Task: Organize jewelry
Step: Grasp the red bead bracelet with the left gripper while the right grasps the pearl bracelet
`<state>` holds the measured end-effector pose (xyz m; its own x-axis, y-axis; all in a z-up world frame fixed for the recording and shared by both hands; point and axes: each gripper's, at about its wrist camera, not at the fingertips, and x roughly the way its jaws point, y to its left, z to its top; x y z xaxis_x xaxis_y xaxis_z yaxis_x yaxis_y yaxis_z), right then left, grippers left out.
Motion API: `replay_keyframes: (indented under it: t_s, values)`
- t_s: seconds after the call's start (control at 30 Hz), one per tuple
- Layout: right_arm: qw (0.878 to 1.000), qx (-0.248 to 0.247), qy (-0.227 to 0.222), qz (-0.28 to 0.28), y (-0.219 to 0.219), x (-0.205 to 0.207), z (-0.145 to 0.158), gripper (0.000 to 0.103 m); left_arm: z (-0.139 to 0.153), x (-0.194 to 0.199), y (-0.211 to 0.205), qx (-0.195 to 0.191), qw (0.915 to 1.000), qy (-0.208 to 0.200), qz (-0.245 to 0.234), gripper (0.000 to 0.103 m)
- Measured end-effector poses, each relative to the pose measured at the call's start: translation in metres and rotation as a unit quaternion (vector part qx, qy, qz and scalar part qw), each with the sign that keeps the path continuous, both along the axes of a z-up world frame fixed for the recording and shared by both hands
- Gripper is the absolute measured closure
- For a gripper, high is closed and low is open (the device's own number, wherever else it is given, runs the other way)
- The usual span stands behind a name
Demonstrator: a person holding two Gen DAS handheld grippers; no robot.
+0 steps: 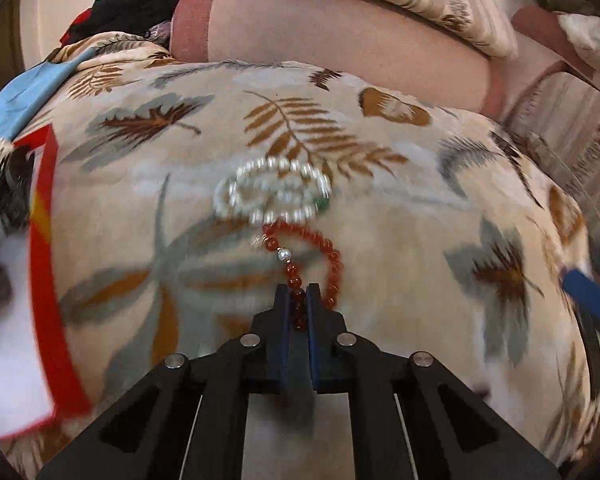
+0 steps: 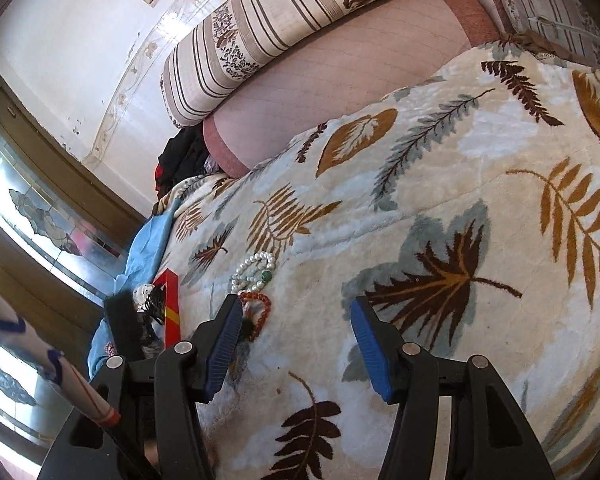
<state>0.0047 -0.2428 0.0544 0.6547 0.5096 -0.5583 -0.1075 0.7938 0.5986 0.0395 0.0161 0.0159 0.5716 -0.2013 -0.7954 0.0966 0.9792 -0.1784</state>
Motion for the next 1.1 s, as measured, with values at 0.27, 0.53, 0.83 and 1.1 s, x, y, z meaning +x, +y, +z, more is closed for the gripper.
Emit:
replay_keyframes:
  t_s: [0.27, 0.53, 0.83, 1.1]
  values:
    - [0.999, -0.008, 0.022, 0.029, 0.024, 0.015, -0.016, 0.042, 0.021, -0.042, 0.021, -0.008, 0.9992, -0.029, -0.027, 0.096]
    - [0.997, -0.032, 0.047, 0.051, 0.066, 0.058, -0.022, 0.057, 0.009, -0.029, 0.036, -0.014, 0.9998, -0.013, -0.011, 0.096]
    - [0.977, -0.183, 0.079, 0.075, 0.141, 0.137, -0.04, 0.058, -0.002, -0.017, 0.042, -0.02, 0.9998, 0.004, 0.004, 0.095]
    - [0.954, -0.295, 0.045, 0.043, 0.144, 0.123, -0.042, 0.093, -0.002, -0.017, 0.036, -0.002, 1.0, -0.005, -0.002, 0.095]
